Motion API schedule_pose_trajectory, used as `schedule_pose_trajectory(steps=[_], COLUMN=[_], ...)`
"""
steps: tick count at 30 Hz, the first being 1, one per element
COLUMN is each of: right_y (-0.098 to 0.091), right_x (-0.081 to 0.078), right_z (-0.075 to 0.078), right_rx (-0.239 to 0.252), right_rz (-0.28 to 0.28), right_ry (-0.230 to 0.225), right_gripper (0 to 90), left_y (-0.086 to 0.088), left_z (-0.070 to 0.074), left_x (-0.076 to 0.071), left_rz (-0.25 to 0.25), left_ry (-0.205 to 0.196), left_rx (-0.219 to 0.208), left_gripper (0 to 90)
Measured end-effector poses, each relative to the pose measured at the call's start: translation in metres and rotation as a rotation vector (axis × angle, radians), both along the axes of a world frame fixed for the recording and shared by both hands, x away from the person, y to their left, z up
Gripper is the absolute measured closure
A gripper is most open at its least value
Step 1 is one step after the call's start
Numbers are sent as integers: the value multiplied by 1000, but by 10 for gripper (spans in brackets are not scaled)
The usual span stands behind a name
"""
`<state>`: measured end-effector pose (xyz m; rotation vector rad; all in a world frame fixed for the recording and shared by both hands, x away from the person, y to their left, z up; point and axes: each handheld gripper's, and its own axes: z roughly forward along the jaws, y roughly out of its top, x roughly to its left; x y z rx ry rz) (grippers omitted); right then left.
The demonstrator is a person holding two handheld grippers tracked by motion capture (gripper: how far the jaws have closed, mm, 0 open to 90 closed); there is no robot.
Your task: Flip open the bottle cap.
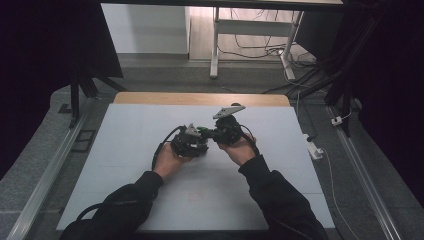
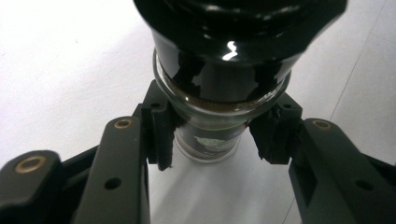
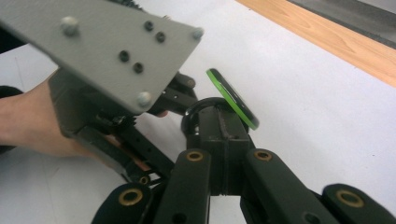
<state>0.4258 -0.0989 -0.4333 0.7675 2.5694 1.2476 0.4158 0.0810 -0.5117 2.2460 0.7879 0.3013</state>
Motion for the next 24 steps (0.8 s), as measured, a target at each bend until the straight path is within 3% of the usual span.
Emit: schedule_pose_trajectory(steps=[13, 24], right_y=[-7, -7], right_x=[18, 16], right_z=[-4, -7], right_rx=[40, 26], right_rz=[-52, -46], right_ry=[28, 34], right_gripper=[900, 900], left_y=[0, -1], left_z=[0, 2], left_x=[0, 1], left_rz=[0, -1], left_ry=[5, 12], left_rx=[-1, 11], left_gripper=[539, 536])
